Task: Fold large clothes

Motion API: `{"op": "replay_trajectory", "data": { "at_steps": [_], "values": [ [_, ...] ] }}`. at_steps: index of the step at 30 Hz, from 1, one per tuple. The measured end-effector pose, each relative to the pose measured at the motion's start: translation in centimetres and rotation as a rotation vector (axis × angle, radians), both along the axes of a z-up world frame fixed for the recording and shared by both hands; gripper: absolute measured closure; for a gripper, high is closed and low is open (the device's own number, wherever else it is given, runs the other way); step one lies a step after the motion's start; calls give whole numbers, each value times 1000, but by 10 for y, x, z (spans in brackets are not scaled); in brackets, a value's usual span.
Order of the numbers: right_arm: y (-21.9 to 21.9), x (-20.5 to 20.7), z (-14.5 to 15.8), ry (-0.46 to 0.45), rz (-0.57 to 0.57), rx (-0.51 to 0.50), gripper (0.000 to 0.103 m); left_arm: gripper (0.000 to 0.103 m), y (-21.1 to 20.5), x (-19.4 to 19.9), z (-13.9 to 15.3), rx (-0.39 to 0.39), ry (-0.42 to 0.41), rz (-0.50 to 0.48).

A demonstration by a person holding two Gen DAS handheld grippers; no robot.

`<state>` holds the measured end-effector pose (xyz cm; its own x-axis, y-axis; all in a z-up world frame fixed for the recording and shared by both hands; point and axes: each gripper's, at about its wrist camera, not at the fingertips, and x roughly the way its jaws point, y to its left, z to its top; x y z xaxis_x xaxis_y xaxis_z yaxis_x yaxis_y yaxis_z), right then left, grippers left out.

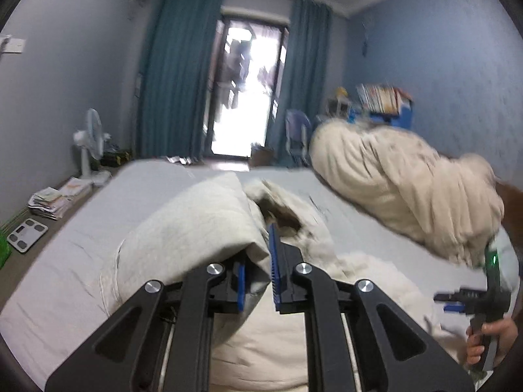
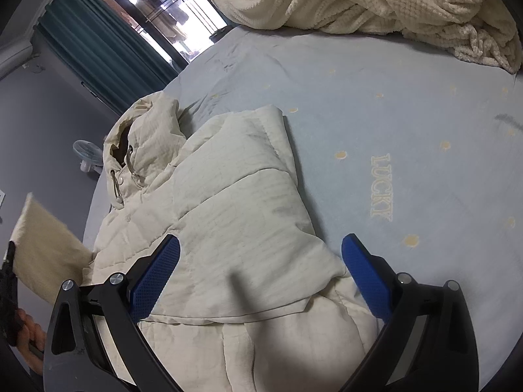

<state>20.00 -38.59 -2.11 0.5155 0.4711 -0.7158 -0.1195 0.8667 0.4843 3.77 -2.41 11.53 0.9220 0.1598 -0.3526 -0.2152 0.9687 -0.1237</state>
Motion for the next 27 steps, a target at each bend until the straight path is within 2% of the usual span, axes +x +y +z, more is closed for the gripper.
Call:
{"op": "replay_trajectory", "data": {
  "at_steps": [5,10,13,15,16,19,22,27],
  "values": [
    [-3,1,-1,6,-3,16,8,94,-34,35,-42,13,130,-67],
    [-1,1,0,4,10,20,8,89,-57,67,-102,30,367,-143],
    [0,1,0,5,10,19,8,84,-56,75,-129,-26,468,-165],
    [-1,1,-1,7,10,22,8,81,-50,71,-131,-63,458,-171],
    [-1,1,0,7,10,22,8,74,-46,69,-131,-93,455,-172],
    [-1,0,0,7,9,26,8,60,-34,57,-130,-196,437,-175],
    [-1,0,0,4,12,31,8,48,-26,40,-127,-238,418,-165],
    [-2,0,1,2,15,35,8,42,-4,26,-114,-350,360,-135]
  ]
}}
